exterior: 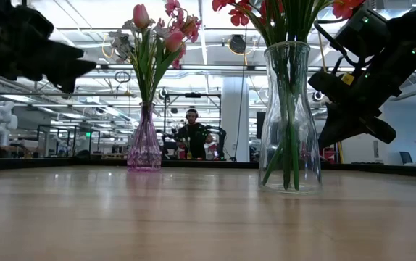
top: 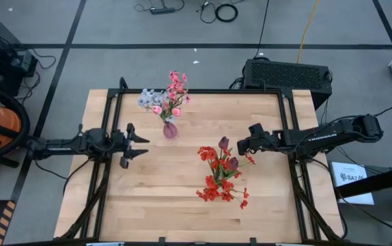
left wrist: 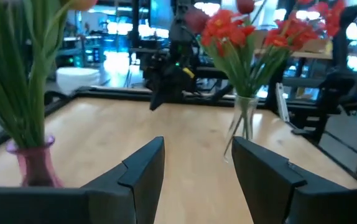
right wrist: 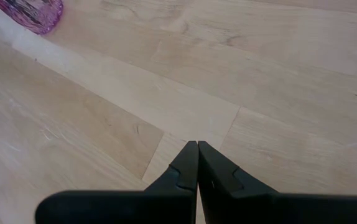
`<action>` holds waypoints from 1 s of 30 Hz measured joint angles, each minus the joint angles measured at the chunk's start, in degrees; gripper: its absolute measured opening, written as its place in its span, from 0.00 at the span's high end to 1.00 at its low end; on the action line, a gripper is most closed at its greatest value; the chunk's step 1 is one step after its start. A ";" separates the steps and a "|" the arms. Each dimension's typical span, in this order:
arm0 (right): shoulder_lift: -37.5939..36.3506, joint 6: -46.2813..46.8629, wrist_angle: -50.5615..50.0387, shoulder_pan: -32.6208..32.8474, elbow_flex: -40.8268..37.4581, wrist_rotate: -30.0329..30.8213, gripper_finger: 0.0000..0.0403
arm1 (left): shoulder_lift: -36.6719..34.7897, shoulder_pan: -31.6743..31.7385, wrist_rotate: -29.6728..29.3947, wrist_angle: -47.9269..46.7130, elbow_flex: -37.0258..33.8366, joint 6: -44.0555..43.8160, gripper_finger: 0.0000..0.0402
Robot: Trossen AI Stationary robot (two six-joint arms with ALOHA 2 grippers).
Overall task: Sort flowers into vase by color
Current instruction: Return to Home Position
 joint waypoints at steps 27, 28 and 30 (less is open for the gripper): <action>-0.55 -30.18 7.52 0.10 0.02 -6.32 1.00 | -0.30 -0.07 0.96 1.04 -0.20 1.13 0.52; -0.55 -31.59 7.52 0.29 0.02 -6.90 1.00 | -0.30 -0.07 0.96 1.04 -0.20 1.13 0.52; -0.55 -35.49 8.15 1.33 0.02 -7.04 1.00 | -0.30 -0.07 0.92 1.01 -0.20 1.13 0.52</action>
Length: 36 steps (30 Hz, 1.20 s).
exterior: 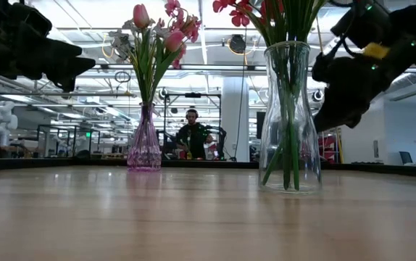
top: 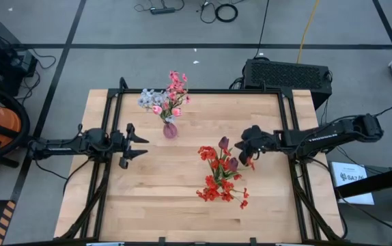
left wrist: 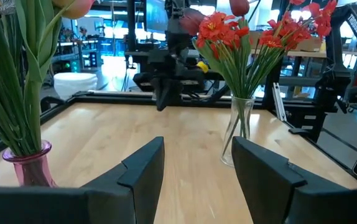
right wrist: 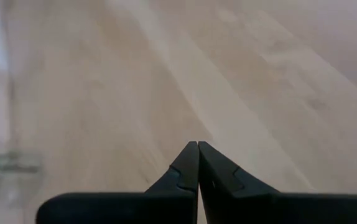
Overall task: Sort flowers into vase by color
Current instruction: Return to Home Position
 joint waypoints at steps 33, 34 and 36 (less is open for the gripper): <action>-36.94 -19.14 26.19 8.37 -22.21 -3.28 1.00 | 0.02 0.00 -0.07 -0.09 -0.04 0.02 0.52; -38.67 -18.91 24.51 8.04 -22.21 -2.83 1.00 | 0.02 0.00 -0.07 -0.09 -0.04 0.02 0.52; -42.23 -18.56 20.57 7.58 -22.21 -1.95 1.00 | 0.02 0.01 -0.07 -0.09 -0.04 0.02 0.52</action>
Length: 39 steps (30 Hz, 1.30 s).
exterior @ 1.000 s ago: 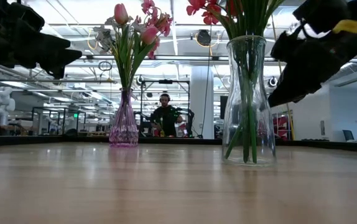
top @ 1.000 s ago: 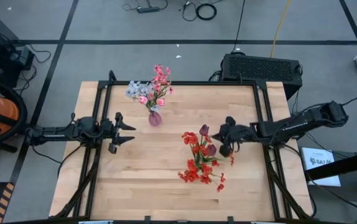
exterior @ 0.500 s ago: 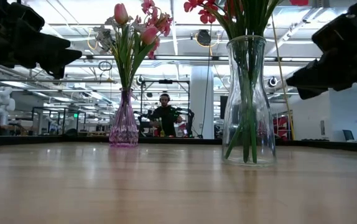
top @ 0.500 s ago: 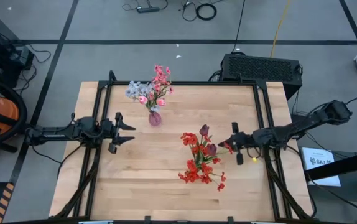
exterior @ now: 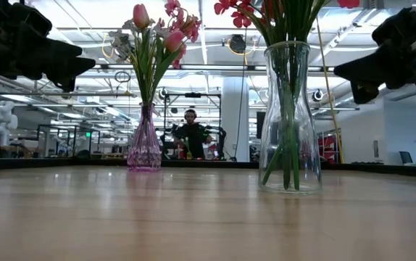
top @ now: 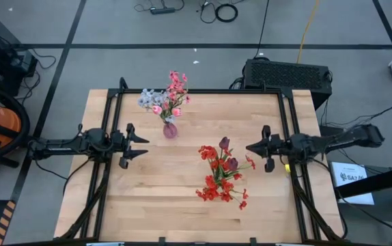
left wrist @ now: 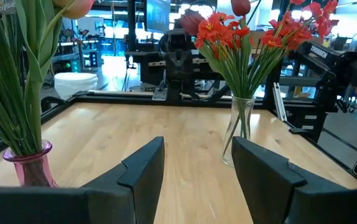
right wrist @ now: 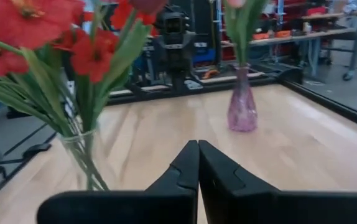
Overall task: Sort flowers into vase by color
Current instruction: Return to Home Position
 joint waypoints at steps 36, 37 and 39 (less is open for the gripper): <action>-17.79 -2.94 -15.69 -0.79 0.70 6.29 1.00 | 0.00 0.01 0.00 0.00 -0.02 0.00 0.52; -17.79 -2.94 -15.69 -0.79 0.70 6.29 1.00 | 0.00 -0.01 0.00 0.00 -0.02 0.00 0.52; -17.79 -2.94 -15.69 -0.79 0.70 6.29 1.00 | 0.00 0.00 0.00 0.00 -0.02 0.00 0.52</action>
